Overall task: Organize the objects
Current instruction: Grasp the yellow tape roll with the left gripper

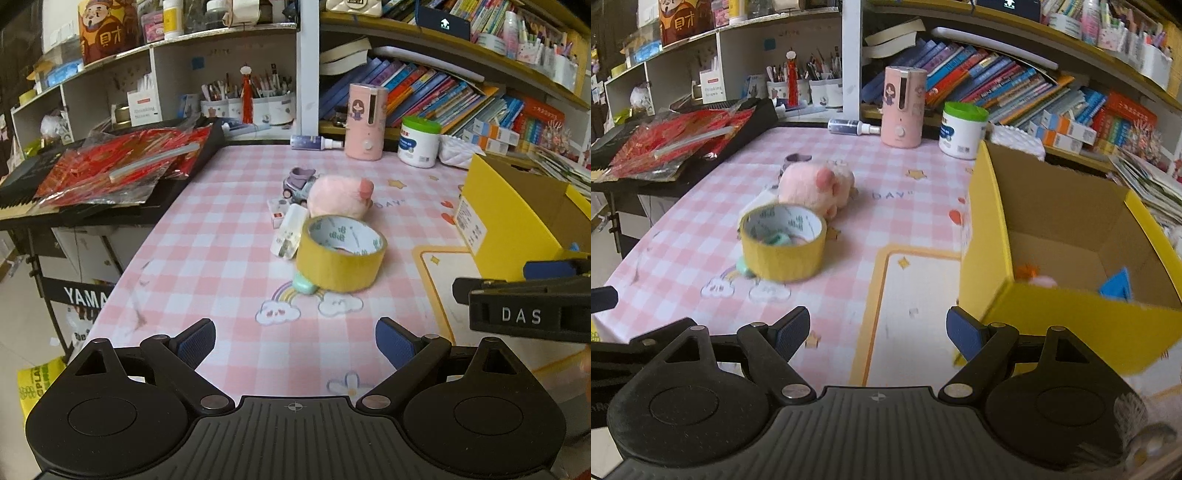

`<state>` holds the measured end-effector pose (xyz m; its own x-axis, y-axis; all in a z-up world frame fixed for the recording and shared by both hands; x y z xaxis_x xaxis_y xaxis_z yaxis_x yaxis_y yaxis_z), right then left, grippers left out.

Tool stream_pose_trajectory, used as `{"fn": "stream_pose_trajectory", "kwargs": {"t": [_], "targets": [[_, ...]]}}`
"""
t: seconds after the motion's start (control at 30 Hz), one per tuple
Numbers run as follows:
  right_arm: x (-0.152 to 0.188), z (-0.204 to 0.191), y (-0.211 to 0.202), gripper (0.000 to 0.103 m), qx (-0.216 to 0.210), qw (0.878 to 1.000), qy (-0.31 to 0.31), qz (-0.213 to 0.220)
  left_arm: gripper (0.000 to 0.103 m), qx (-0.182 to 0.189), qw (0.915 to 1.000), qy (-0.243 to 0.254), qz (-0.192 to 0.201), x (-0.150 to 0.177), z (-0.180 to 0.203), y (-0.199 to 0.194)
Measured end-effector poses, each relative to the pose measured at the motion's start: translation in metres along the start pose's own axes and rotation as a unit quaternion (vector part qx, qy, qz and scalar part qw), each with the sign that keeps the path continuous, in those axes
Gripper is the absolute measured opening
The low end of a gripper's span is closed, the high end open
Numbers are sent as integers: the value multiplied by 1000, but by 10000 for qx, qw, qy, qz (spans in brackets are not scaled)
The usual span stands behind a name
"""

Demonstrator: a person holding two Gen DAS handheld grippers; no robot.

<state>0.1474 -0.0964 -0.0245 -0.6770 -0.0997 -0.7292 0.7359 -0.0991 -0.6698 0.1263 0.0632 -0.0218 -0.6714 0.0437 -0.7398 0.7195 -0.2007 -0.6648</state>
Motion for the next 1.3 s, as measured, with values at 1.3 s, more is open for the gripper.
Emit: {"fn": "stream_pose_trajectory", "kwargs": {"t": [1.3], "targets": [[-78,11,77,78,-647,9968,-157,451,91,96,9996,103,230,-60,10,78]]}}
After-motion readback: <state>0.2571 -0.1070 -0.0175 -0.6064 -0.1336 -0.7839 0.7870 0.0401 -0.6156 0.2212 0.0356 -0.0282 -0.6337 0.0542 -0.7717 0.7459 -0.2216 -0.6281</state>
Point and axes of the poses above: each gripper's, at about its wrist camera, not at the fingertips, and y roughly the way its jaws point, z to its right, x to its underside, the point moved 2 cm from there along y, roughly the way its jaws point, and after that the axes turned 10 degrees about x, right-handed, at the moved point
